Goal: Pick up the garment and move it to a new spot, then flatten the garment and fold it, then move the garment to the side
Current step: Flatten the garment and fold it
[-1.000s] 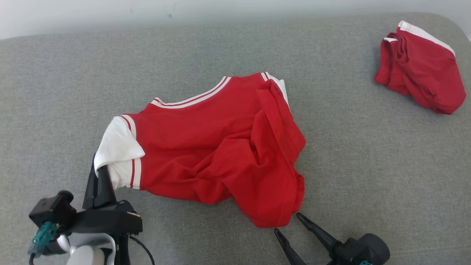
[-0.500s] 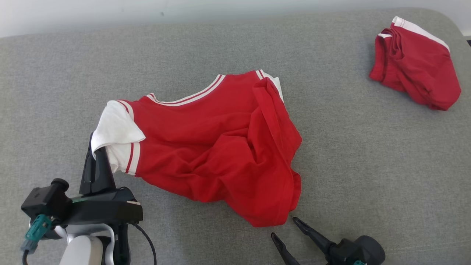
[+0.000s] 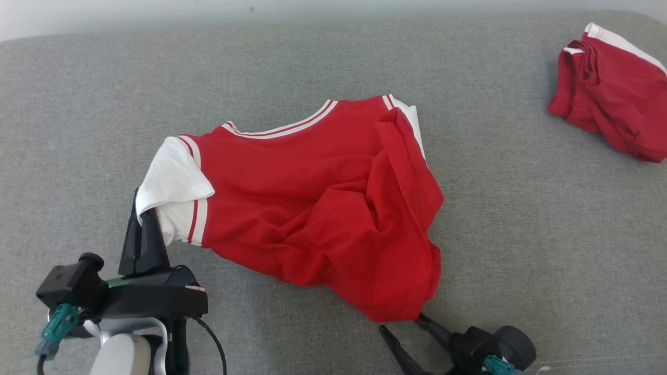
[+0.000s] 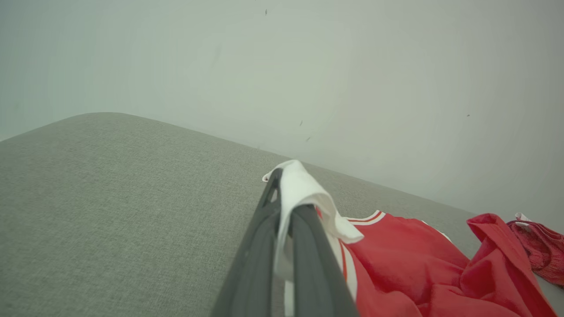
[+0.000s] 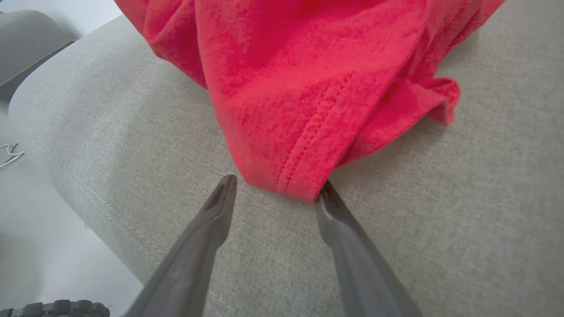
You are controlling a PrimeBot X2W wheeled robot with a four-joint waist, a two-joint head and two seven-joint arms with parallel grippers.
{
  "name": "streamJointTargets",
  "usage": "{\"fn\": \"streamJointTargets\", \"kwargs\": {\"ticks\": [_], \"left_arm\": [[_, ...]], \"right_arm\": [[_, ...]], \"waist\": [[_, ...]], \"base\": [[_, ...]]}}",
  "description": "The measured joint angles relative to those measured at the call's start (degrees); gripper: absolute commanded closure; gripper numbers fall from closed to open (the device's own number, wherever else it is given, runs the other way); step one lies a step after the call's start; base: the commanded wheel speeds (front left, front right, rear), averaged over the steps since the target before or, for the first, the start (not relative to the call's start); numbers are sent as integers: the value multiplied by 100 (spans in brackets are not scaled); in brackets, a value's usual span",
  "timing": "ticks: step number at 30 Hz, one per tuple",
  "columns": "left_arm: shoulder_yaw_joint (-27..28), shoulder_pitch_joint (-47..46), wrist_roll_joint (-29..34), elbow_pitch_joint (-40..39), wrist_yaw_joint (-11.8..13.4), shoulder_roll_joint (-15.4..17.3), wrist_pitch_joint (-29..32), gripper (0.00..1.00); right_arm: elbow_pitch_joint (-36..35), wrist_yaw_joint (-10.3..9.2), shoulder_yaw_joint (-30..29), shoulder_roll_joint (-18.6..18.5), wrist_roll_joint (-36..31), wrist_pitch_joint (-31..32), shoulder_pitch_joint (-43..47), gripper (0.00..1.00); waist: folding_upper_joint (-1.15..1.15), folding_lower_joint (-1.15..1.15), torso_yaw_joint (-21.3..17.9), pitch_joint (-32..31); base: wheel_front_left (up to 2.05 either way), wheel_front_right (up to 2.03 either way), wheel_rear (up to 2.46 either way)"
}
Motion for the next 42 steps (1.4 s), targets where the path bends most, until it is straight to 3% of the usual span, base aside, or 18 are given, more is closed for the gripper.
{"fn": "streamJointTargets", "kwargs": {"ticks": [1, 2, 6, 9, 11, 20, 24, 27, 36, 39, 42], "left_arm": [[0, 1, 0, -1, 0, -8, 0, 100], [5, 2, 1, -4, 1, -10, 0, 100], [19, 15, 7, -16, 2, -11, 0, 100], [49, 21, 7, -20, 3, -10, 0, 100], [78, 21, 7, -24, 4, -10, 0, 100], [337, 20, -41, -271, -1, 7, 0, 100], [492, 9, -165, -609, -96, 40, 0, 100], [565, 23, -546, -1486, -327, -1, -1, 100], [353, 47, -751, -2918, -584, 1, 101, 100], [196, 27, -865, -3238, -597, -1, 339, 100], [47, -119, -1080, -3066, -559, -9, 661, 100]], "right_arm": [[38, 0, 32, 12, 0, 1, -2, 26], [81, 1, 62, 22, 1, 18, -9, 45], [182, 19, 110, 63, 19, 7, -112, 70], [221, 26, 120, 71, 25, -19, -196, 83], [212, 26, 119, 68, 26, -78, -237, 100], [-460, 43, -280, -145, 199, -265, -443, 100], [-1228, 10, -868, -489, 310, -274, -529, 100], [-2663, -178, -1688, -1000, 394, -313, -281, 100], [-4410, -425, -2510, -1423, 409, -314, 224, 100], [-4647, -463, -2675, -1529, 517, -319, 331, 100], [-4375, -313, -2585, -1496, 923, -268, 233, 100]], "waist": [[0, 0, 17, 6], [0, 0, 29, 11], [0, 0, 40, 15], [0, 0, 34, 9], [0, 0, 23, 2], [0, 0, -111, -163], [0, 0, -216, -356], [0, 0, -395, -709], [0, -1, -631, -1183], [-1, -1, -708, -1262], [-1, -1, -750, -1218]], "base": [[0, 0, 0], [0, 0, 0], [0, 0, 0], [0, 0, 0], [0, 0, 0], [0, 0, 0], [0, 0, 0], [0, 0, 0], [0, 0, 0], [0, 0, 0], [0, 0, 0]]}}
